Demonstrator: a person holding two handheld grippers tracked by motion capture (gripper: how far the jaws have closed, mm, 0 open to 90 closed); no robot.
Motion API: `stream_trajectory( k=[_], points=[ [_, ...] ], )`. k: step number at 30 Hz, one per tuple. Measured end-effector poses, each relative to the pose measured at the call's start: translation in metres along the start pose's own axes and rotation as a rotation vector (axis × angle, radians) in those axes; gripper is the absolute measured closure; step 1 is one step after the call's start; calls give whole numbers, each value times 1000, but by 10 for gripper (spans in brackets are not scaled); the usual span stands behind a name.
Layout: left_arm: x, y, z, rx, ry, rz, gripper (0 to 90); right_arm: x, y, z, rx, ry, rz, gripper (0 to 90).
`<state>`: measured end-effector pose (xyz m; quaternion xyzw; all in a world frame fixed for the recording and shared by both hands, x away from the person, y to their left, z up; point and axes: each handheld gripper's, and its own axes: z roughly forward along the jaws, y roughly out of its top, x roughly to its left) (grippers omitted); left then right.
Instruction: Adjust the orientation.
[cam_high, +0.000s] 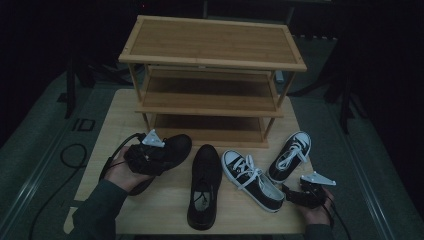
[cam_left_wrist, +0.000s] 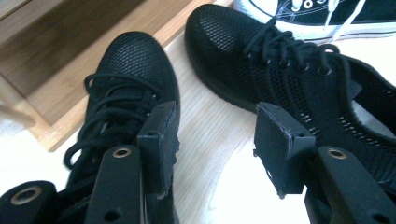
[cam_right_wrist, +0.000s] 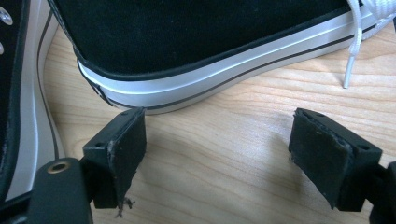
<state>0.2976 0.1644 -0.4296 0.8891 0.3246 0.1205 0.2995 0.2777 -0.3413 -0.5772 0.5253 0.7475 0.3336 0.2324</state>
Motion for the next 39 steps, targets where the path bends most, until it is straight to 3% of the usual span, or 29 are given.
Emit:
stream_trajectory(
  k=[12,17,31,36,39],
  points=[
    [-18,15,14,-1,-17,29,395,0,0,0,0,0,-1,190],
    [-29,20,21,8,-2,62,353,0,0,0,0,1,-2,190],
    [-54,31,45,15,-85,87,353,0,0,0,0,2,-3,190],
    [-61,30,56,54,-83,110,374,0,0,0,0,2,-2,190],
    [-62,26,64,83,-79,89,427,0,0,0,0,2,-2,190]
  ],
)
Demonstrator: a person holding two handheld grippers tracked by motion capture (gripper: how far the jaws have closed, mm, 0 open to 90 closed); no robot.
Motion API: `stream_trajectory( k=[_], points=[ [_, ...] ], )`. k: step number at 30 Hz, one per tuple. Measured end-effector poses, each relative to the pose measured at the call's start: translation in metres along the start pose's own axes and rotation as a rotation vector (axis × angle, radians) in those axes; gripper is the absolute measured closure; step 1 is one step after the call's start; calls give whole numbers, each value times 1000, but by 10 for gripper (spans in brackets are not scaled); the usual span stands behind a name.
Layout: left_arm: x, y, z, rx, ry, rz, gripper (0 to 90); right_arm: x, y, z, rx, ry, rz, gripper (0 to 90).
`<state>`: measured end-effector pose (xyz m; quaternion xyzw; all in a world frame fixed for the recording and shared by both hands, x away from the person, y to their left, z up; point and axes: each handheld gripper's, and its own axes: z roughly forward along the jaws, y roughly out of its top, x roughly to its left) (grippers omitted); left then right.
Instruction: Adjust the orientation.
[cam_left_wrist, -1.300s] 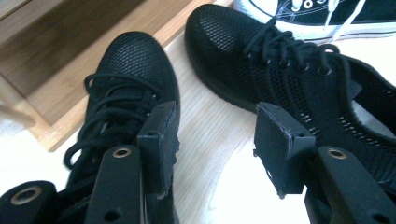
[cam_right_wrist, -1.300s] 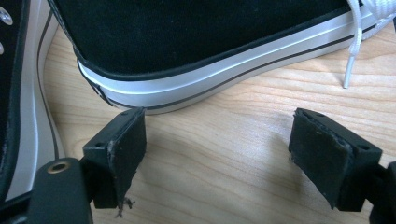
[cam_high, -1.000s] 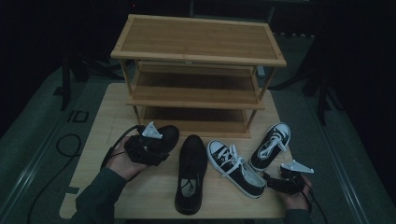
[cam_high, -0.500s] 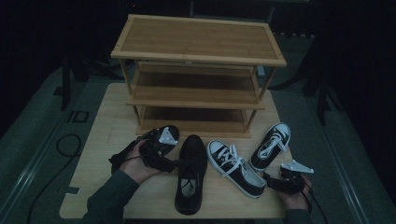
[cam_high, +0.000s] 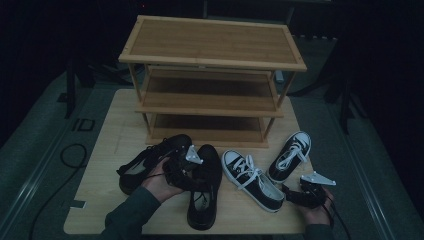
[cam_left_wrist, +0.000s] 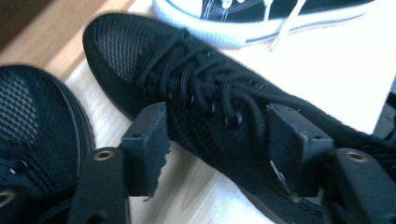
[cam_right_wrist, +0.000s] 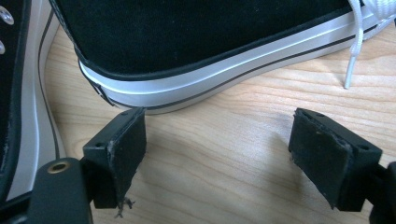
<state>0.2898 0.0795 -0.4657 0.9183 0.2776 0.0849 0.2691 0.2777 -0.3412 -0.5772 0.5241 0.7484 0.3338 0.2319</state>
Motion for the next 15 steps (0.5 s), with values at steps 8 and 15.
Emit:
stream_trajectory(
  k=[8,15],
  points=[
    [0,-5,-5,26,-12,-10,686,0,0,0,1,0,-1,190],
    [13,-16,-17,32,59,-43,850,0,0,0,1,0,-1,190]
  ],
)
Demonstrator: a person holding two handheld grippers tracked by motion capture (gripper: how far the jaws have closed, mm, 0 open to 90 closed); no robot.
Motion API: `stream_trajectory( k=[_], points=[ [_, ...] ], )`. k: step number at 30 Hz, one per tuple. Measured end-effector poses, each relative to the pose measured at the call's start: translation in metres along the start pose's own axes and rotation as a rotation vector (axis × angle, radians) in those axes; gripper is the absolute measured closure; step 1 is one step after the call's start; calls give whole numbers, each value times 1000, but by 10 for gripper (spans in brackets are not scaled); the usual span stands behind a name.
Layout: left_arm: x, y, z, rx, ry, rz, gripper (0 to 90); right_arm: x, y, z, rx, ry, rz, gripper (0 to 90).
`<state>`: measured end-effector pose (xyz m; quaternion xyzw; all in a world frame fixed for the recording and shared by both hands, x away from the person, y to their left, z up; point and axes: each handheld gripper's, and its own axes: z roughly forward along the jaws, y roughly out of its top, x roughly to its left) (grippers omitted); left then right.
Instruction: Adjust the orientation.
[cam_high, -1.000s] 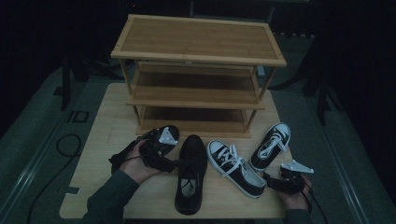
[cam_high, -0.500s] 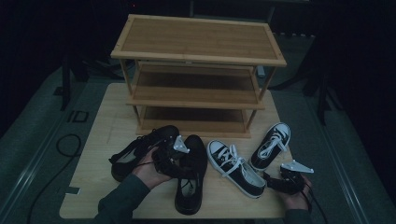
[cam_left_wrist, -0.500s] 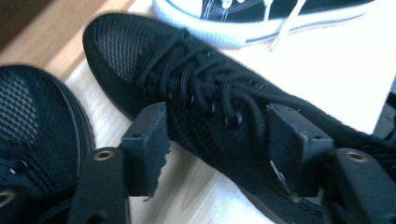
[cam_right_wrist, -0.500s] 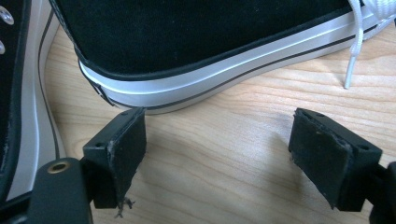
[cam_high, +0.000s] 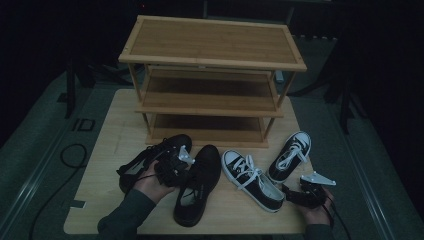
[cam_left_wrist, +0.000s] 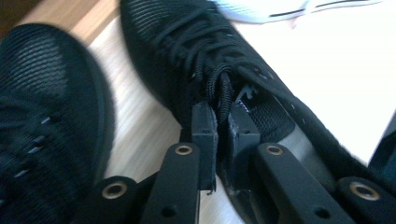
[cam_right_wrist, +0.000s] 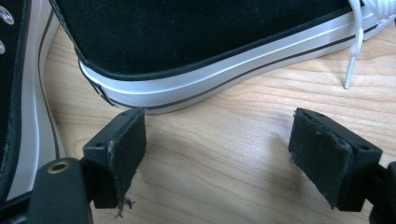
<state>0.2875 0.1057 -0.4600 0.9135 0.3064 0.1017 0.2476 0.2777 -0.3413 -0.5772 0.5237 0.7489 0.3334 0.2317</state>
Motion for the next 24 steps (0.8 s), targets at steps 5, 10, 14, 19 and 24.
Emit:
stream_trajectory(
  k=[5,10,14,19,24],
  points=[
    [13,-12,-7,-6,23,-25,852,0,0,0,0,0,0,190],
    [22,-26,-15,-6,63,-50,856,0,0,0,0,0,0,190],
    [28,-36,-21,-13,69,-71,856,0,0,0,0,0,0,190],
    [32,-43,-26,-5,94,-73,856,0,0,0,0,0,0,190],
    [36,-48,-28,-5,116,-81,855,0,0,0,0,0,0,190]
  ],
)
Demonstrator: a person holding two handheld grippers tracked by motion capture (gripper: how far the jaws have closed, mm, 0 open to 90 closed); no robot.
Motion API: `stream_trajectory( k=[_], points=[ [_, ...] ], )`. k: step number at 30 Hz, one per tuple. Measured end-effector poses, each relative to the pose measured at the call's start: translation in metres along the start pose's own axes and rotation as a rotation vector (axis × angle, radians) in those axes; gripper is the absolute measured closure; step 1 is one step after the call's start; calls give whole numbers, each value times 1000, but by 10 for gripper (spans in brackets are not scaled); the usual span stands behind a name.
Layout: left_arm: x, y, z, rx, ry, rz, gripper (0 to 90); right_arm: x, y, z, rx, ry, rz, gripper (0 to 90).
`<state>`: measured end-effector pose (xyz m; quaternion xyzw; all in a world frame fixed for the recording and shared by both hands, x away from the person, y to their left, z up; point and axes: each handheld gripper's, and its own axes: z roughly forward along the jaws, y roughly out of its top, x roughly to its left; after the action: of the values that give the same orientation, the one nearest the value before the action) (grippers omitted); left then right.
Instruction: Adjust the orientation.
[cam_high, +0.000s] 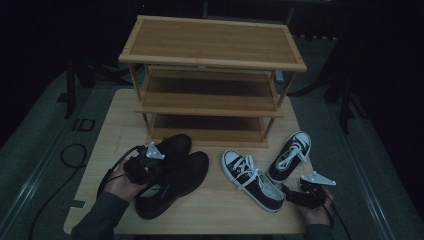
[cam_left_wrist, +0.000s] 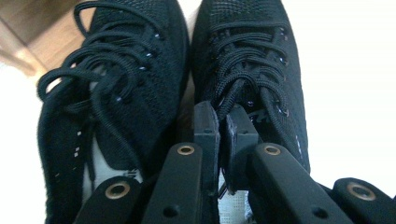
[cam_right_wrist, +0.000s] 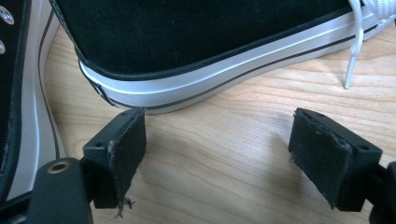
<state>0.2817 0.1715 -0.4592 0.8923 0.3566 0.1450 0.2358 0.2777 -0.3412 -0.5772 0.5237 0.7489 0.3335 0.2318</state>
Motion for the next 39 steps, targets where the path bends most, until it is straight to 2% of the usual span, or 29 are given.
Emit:
stream_trajectory(
  k=[9,12,15,19,25,30,33,39],
  points=[
    [0,-2,-2,8,18,16,836,0,0,0,0,0,-1,190],
    [3,-4,-3,-5,13,-17,717,0,0,0,0,0,0,190],
    [5,-5,-6,-18,19,-33,644,0,0,0,0,0,0,190],
    [4,-7,-9,-40,37,-16,561,0,0,0,0,0,0,190],
    [7,-8,-9,-43,81,-38,407,0,0,0,0,0,0,190],
    [9,-8,-9,-41,101,-57,311,0,0,0,0,0,0,190],
    [12,-8,-8,-37,98,-77,271,0,0,0,0,0,0,190],
    [18,-10,-4,-28,63,-94,260,0,0,0,0,0,0,190]
  ],
)
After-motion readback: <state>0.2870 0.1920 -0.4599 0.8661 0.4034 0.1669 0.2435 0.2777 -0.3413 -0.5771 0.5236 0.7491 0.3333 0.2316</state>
